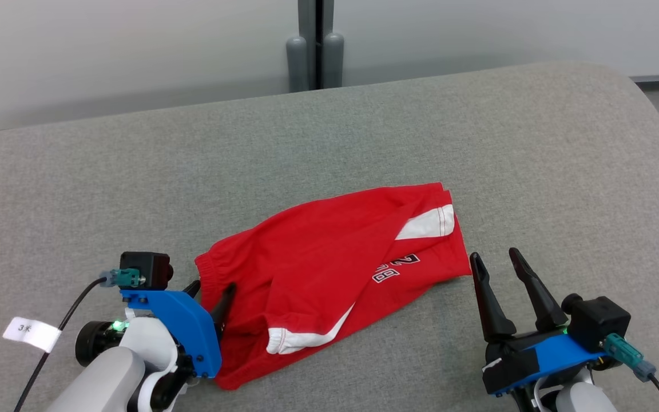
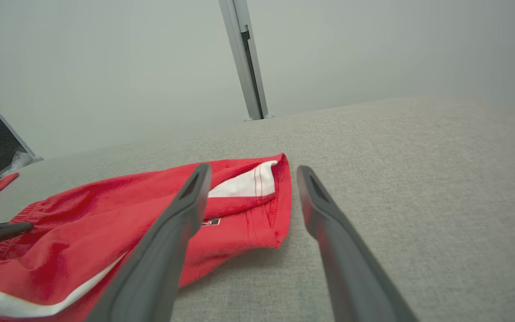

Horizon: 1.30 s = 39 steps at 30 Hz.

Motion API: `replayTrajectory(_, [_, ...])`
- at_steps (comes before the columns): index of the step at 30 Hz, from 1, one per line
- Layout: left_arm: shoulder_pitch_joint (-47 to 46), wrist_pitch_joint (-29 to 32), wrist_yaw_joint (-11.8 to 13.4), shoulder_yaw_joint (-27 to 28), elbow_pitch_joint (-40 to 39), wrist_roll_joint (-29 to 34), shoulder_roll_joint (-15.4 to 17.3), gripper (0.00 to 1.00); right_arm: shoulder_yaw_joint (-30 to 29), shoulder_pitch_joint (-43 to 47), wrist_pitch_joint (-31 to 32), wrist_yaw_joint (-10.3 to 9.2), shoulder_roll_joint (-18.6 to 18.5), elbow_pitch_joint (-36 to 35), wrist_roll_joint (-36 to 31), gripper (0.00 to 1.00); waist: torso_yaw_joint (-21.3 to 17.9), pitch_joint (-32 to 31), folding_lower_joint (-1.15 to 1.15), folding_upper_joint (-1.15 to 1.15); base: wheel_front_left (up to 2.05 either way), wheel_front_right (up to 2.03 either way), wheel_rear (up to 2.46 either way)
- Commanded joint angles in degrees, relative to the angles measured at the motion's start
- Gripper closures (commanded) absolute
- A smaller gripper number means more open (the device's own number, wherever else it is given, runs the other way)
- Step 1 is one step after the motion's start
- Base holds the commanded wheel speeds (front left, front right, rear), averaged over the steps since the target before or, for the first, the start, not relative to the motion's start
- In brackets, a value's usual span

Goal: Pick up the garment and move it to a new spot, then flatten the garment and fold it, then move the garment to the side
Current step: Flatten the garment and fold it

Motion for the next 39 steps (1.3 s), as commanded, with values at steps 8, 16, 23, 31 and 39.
replayTrajectory(8, [-5.7, -2.2, 0.0, 0.8, 8.5, 1.1, -2.0, 1.0, -0.3, -1.3, -0.8, 0.03, -0.2, 0.0, 0.7, 0.0, -2.2, 2.7, 0.0, 0.0, 0.0, 0.0, 0.0])
replayTrajectory(16, [-12.0, -19.6, 0.1, 4.8, 15.3, 5.2, -4.5, 1.0, -0.3, -2.3, -1.1, 0.03, -0.2, 0.1, 0.9, 0.0, -2.3, 4.6, 0.0, 0.0, 0.0, 0.0, 0.0])
replayTrajectory(23, [-17.7, -29.2, -1.2, 6.3, 21.6, 8.5, -5.9, 0.64, 0.3, -3.1, -1.2, 0.03, -0.2, 0.1, 0.8, 0.0, -2.4, 5.8, 0.0, 0.0, 0.0, 0.0, 0.0])
replayTrajectory(31, [-15.7, -30.8, -4.9, 8.4, 26.2, 7.6, -8.8, 0.0, -0.3, -3.0, -1.3, 0.03, -0.2, 0.8, 0.4, 0.0, -2.2, 5.0, 0.0, 0.0, 0.0, 0.0, 0.0])
replayTrajectory(39, [-4.7, -30.8, -6.2, 18.2, 13.7, 14.1, -10.5, 0.0, -2.7, -1.3, -1.2, 0.03, -0.2, 0.5, -0.8, 0.0, 0.0, 1.8, 0.0, 0.0, 0.0, 0.0, 0.0])
